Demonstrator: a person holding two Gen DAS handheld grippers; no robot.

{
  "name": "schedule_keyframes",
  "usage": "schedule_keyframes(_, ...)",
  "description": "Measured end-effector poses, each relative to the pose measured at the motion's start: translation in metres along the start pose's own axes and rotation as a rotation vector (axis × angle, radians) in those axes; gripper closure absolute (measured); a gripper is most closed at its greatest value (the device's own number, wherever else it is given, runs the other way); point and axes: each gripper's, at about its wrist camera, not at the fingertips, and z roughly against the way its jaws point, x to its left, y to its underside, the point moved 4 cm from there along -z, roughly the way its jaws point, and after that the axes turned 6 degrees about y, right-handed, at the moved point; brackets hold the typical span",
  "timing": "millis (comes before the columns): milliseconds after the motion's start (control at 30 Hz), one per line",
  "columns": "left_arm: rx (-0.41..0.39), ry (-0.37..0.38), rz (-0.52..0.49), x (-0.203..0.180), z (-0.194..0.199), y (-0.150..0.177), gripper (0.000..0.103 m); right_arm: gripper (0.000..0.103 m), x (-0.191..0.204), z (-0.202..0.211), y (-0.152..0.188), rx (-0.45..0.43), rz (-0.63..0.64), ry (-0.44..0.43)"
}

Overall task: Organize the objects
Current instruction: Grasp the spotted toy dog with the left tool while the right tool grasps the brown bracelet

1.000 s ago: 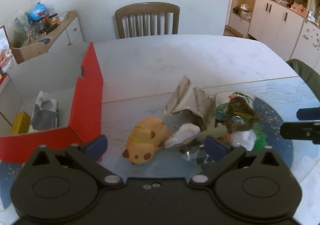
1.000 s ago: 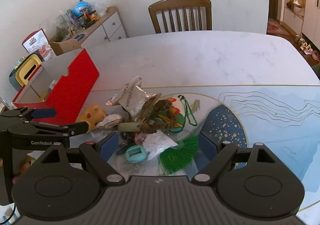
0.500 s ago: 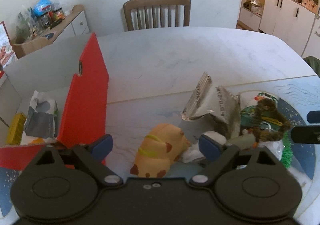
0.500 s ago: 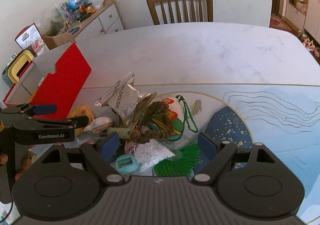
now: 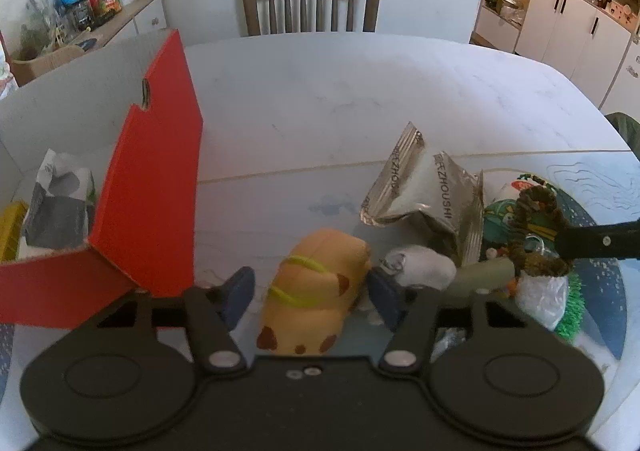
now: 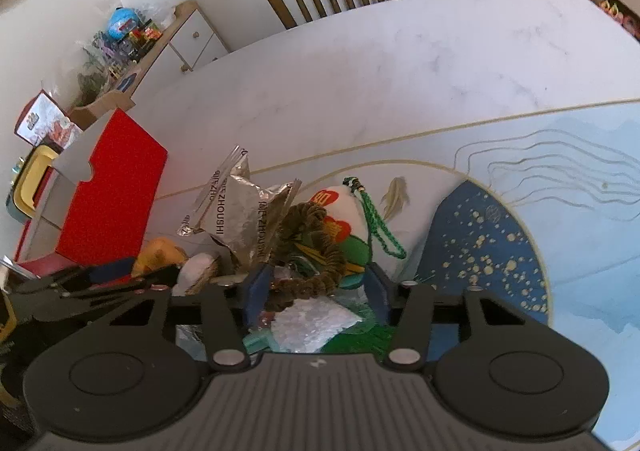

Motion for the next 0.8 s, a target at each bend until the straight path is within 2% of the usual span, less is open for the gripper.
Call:
schedule_keyframes(67, -0.002, 0.002, 0.002, -0.001, 0.001, 0.001, 0.048, 0.064, 0.001, 0.0, 0.0, 0.002, -0.008, -0.006)
schedule_keyframes(267, -0.008, -0.004, 0.004, -0.001, 0.003, 0.0, 0.054, 0.071, 0.007, 0.001, 0.001, -0.004, 0.016, 0.013)
schedule_keyframes(333, -0.012, -0.006, 0.011, -0.001, 0.004, 0.0, 0.055, 0.081, 0.01, 0.002, 0.002, -0.012, 0.032, 0.026)
schedule_keyframes(433, -0.022, -0.006, 0.015, -0.001, 0.007, -0.002, 0.056, 0.088, 0.015, 0.006, 0.001, -0.032, 0.06, 0.049)
schedule_keyframes(567, -0.021, -0.006, 0.017, -0.001, 0.012, -0.004, 0.056, 0.092, 0.022, 0.015, 0.0, -0.061, 0.101, 0.063)
schedule_keyframes(800, -0.026, 0.032, 0.036, -0.002, 0.03, -0.011, 0.057, 0.094, 0.041, 0.036, -0.004, -0.11, 0.141, 0.035)
